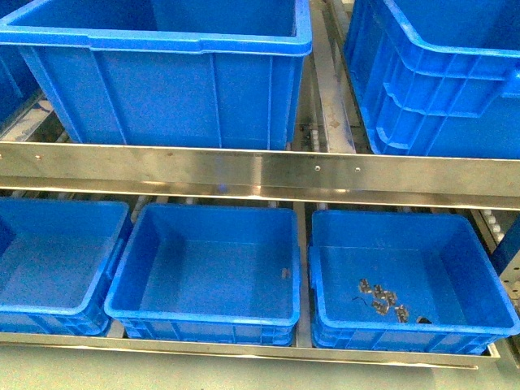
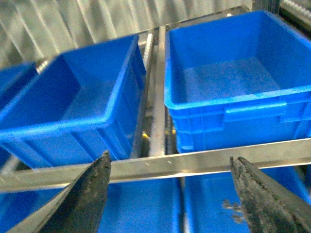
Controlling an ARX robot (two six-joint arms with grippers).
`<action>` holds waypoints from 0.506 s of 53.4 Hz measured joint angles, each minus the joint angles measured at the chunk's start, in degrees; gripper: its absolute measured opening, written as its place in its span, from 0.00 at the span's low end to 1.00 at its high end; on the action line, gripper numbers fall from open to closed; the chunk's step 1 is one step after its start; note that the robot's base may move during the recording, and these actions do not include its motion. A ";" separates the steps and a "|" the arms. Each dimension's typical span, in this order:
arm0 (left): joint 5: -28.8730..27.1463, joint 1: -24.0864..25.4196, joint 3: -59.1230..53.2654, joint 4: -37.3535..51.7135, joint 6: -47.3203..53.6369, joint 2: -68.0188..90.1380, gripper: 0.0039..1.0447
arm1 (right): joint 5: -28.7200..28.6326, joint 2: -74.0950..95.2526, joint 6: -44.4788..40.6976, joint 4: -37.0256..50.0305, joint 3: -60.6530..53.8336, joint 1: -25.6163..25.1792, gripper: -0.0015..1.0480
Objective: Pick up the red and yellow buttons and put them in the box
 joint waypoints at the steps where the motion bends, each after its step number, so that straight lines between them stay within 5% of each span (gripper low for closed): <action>1: 0.00 0.00 0.00 0.00 0.00 0.00 0.92 | -0.90 -1.46 -1.49 -0.17 -1.51 -0.92 0.64; 10: 0.00 0.00 0.00 0.00 0.00 0.00 0.92 | -13.07 -11.19 -9.31 0.81 -12.46 -13.05 0.30; 18: 0.00 0.00 0.00 0.00 0.00 0.00 0.92 | -16.87 -16.24 -10.23 -2.01 -15.87 -17.79 0.04; 27: 0.00 0.00 0.00 0.00 0.00 0.00 0.92 | -20.98 -21.84 -10.78 -3.41 -18.36 -21.84 0.03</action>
